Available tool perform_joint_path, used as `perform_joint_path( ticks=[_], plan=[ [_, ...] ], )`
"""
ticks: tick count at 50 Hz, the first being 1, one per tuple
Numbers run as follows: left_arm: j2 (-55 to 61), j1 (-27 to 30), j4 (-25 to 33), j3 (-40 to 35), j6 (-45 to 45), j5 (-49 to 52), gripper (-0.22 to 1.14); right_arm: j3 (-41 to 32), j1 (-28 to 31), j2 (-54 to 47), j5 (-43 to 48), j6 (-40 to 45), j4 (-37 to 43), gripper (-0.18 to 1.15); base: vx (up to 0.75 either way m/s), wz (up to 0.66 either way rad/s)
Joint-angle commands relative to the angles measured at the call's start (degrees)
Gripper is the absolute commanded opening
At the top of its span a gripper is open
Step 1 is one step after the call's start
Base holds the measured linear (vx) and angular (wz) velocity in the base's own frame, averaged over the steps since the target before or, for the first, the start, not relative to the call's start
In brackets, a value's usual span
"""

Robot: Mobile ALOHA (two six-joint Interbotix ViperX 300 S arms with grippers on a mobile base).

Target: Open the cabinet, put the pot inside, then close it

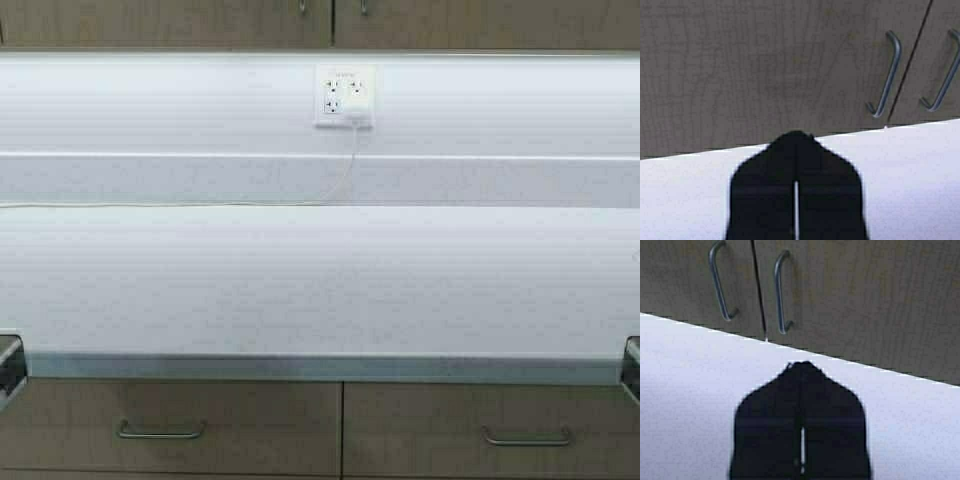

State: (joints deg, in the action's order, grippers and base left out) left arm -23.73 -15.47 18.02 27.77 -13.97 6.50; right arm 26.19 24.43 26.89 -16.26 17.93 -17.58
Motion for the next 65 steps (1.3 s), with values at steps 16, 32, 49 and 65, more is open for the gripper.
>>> perform_joint_path(
  ticks=[16, 32, 49, 65],
  plan=[
    [-0.6, -0.1, -0.1, -0.4, 0.1, -0.4, 0.04, -0.1, 0.1, 0.8, 0.2, -0.1, -0.2, 0.06, 0.0, 0.0],
    [-0.6, -0.1, -0.1, -0.4, 0.0, -0.5, 0.04, -0.1, 0.0, 0.9, 0.2, -0.2, -0.4, 0.06, 0.0, 0.0],
    [0.0, -0.1, -0.1, 0.1, 0.0, -0.8, 0.04, 0.4, 0.0, 0.9, 0.3, -0.1, -1.0, 0.06, 0.0, 0.0],
    [0.4, -0.1, -0.1, 0.4, 0.0, -1.5, 0.04, 1.0, 0.0, 0.6, 0.3, 0.0, -1.1, 0.06, 0.0, 0.0]
  ],
)
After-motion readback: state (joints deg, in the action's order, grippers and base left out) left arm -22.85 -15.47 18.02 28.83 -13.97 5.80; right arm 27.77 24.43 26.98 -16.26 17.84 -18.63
